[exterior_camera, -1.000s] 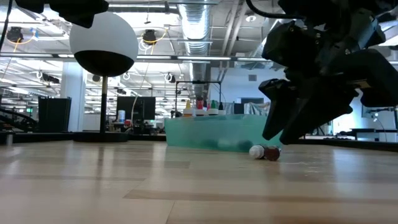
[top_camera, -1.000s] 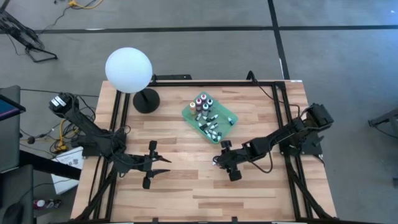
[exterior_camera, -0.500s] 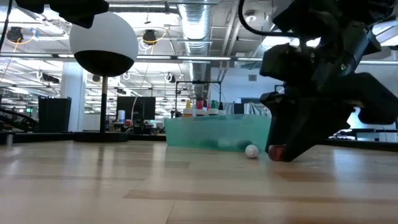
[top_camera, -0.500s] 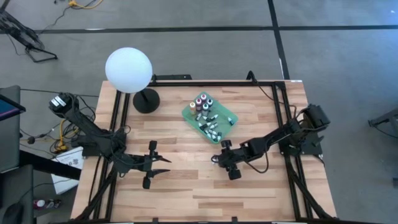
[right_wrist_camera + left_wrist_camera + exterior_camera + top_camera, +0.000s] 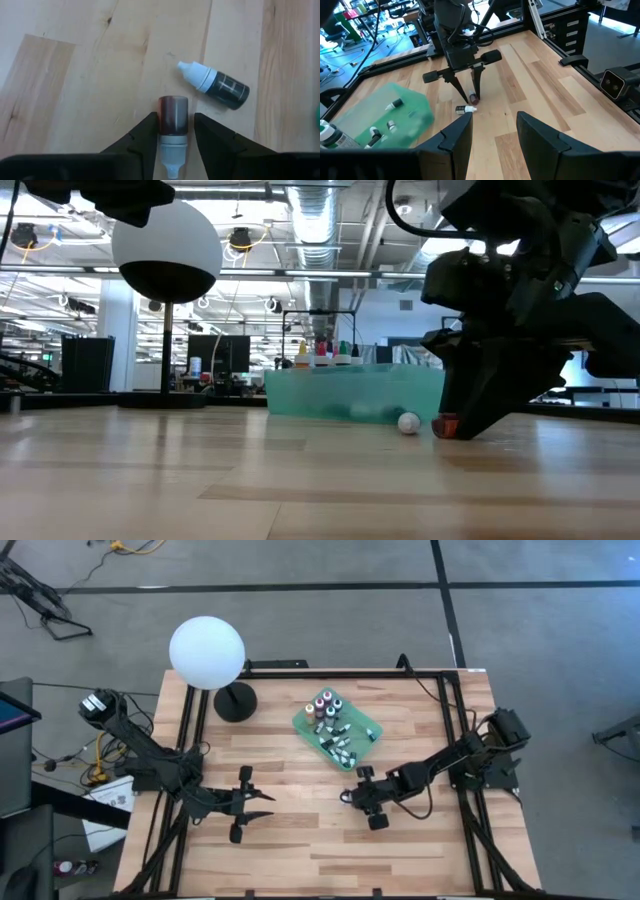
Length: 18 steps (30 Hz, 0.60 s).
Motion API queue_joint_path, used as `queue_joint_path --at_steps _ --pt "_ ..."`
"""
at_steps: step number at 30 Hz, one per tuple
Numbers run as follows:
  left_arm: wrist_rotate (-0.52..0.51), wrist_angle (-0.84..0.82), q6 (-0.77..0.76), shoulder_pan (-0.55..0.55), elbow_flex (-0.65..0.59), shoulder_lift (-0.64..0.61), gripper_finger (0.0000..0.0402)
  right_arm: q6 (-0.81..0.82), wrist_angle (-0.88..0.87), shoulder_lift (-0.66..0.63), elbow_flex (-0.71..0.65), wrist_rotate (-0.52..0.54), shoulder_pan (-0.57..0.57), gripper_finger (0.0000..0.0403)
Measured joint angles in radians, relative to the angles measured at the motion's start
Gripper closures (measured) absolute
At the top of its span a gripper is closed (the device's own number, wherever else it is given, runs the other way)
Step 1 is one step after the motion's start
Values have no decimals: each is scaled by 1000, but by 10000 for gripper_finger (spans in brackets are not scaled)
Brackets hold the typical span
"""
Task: Pick & Place food coloring
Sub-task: Put the small orange food coloring bottle into the green bin
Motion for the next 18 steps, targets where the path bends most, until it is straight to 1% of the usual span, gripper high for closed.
queue_joint_path --at_steps 11,18 --pt "-1 -1 -1 0 0 0 253 9 -16 0 9 6 27 312" --pt "-2 -1 -2 0 0 0 253 9 -19 2 44 0 42 319"
